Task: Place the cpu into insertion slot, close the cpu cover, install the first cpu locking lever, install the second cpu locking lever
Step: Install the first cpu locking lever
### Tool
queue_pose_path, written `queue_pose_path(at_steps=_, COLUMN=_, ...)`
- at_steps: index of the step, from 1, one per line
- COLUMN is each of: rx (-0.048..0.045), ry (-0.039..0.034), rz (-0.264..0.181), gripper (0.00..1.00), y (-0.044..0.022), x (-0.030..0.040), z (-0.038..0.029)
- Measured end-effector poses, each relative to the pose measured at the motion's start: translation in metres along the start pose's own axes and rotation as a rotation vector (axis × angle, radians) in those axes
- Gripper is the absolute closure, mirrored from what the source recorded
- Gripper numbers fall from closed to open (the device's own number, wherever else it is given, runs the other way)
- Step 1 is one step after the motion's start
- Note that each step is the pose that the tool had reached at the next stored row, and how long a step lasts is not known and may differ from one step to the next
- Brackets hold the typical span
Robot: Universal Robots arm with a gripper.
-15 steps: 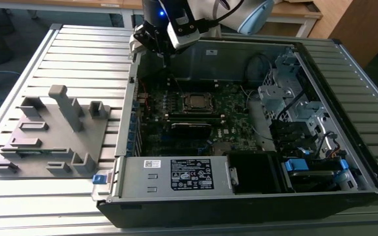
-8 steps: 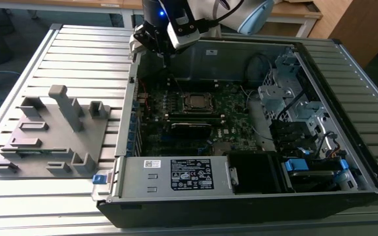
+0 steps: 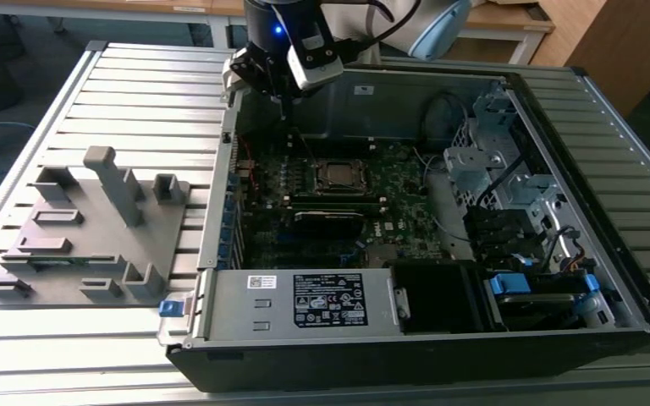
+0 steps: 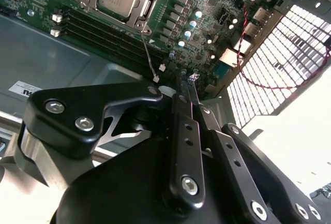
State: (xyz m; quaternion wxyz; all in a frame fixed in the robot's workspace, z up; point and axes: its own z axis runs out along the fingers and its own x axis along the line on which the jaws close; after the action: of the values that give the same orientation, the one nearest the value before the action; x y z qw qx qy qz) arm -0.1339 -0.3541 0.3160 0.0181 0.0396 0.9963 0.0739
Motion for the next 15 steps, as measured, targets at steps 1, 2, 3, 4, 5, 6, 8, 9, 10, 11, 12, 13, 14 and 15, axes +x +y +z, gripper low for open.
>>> queue_pose_path(at_steps=1, rx=-0.0001, ry=-0.0001, rz=0.000, gripper=0.89, y=-0.0002, x=0.0000, z=0.0014)
queue_pose_path(at_steps=2, rx=0.0000, ry=0.0000, rz=0.000, gripper=0.89, y=-0.0004, x=0.0001, z=0.0029)
queue_pose_path(at_steps=3, rx=-0.0001, ry=-0.0001, rz=0.000, gripper=0.89, y=-0.0006, x=0.0001, z=0.0042)
queue_pose_path(at_steps=4, rx=0.0000, ry=0.0000, rz=0.000, gripper=0.89, y=-0.0008, x=0.0002, z=0.0052)
queue_pose_path(at_steps=5, rx=0.0000, ry=0.0000, rz=0.000, gripper=0.89, y=-0.0009, x=0.0003, z=0.0062)
queue_pose_path(at_steps=6, rx=0.0000, ry=-0.0001, rz=0.000, gripper=0.89, y=-0.0011, x=0.0004, z=0.0072)
queue_pose_path(at_steps=8, rx=-0.0120, ry=0.0010, rz=0.001, gripper=0.89, y=-0.0013, x=0.0007, z=0.0079)
queue_pose_path(at_steps=9, rx=-0.0220, ry=0.0016, rz=0.001, gripper=0.89, y=-0.0015, x=0.0006, z=0.0081)
queue_pose_path(at_steps=10, rx=-0.0325, ry=0.0024, rz=0.001, gripper=0.89, y=-0.0016, x=0.0006, z=0.0082)
queue_pose_path(at_steps=11, rx=-0.0361, ry=0.0027, rz=0.002, gripper=0.89, y=-0.0016, x=0.0006, z=0.0082)
queue_pose_path(at_steps=12, rx=-0.0376, ry=0.0028, rz=0.002, gripper=0.89, y=-0.0015, x=0.0006, z=0.0083)
queue_pose_path(at_steps=13, rx=-0.0569, ry=0.0043, rz=0.002, gripper=0.89, y=-0.0017, x=0.0006, z=0.0089)
queue_pose_path(at_steps=14, rx=-0.0580, ry=0.0045, rz=0.002, gripper=0.89, y=-0.0017, x=0.0006, z=0.0089)
queue_pose_path(at_steps=15, rx=-0.0591, ry=0.0045, rz=0.002, gripper=0.89, y=-0.0017, x=0.0006, z=0.0089)
